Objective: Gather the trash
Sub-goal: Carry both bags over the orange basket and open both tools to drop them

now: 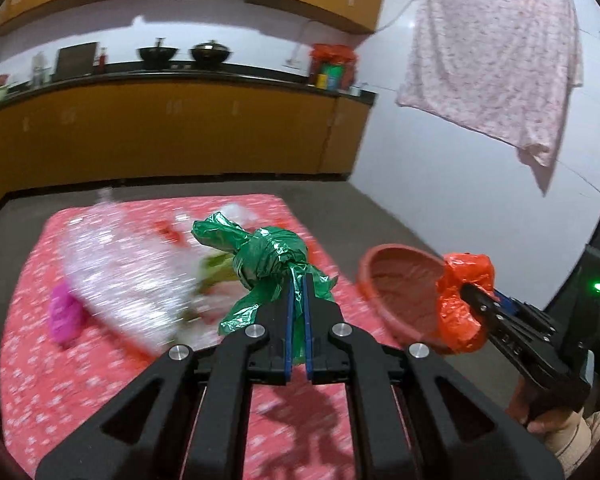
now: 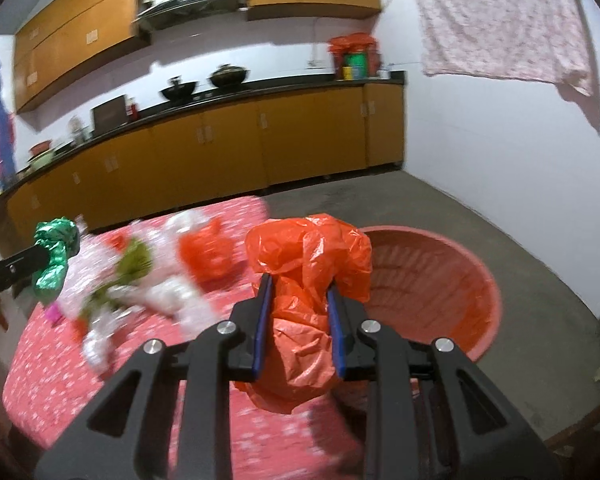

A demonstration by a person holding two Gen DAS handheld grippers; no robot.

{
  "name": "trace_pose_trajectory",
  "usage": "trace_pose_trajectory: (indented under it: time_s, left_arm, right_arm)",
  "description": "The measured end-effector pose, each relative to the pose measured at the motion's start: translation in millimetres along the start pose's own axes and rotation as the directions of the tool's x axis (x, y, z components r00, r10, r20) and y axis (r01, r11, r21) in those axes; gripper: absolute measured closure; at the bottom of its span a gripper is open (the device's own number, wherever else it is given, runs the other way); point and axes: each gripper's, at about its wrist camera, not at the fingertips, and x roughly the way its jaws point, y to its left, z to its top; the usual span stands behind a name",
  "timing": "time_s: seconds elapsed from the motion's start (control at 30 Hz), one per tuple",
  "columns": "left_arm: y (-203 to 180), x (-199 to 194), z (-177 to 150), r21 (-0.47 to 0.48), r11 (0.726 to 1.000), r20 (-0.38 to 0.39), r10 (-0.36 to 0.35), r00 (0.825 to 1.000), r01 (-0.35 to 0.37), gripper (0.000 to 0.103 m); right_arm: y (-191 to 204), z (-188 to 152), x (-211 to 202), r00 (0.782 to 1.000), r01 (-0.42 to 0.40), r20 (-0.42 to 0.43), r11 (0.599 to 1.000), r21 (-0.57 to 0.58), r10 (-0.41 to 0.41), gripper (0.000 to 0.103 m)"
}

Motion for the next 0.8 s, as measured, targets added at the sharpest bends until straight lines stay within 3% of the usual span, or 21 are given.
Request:
trace_pose_trajectory:
  time_s: [0.27,0.53,0.8]
  left_arm:
    - [-65.3,63.8,13.9,0.084,0.985,-0.031,-0.146,0.989,0.148,0.099]
    - [-105.4,119.8,7.3,0.138,0.953,-0.115,-0.257,0.96,0.271,0.099]
    - [-127.0,157.4,1.8,0.148,0.938,-0.179,-0.286,0.941,0.313,0.099]
  right_arm:
    - [-59.5,14.7,23.2,0.995,0.102,0.002,0.993,0.051,-0.102,0.077]
    - [-96.7,14.6,51.0,0.99,0.141,-0.022,0.985,0.099,-0.14,0.077]
    - [-120.0,9.9,67.5,0.986,0.163,-0.043,0.976,0.147,-0.159,0.077]
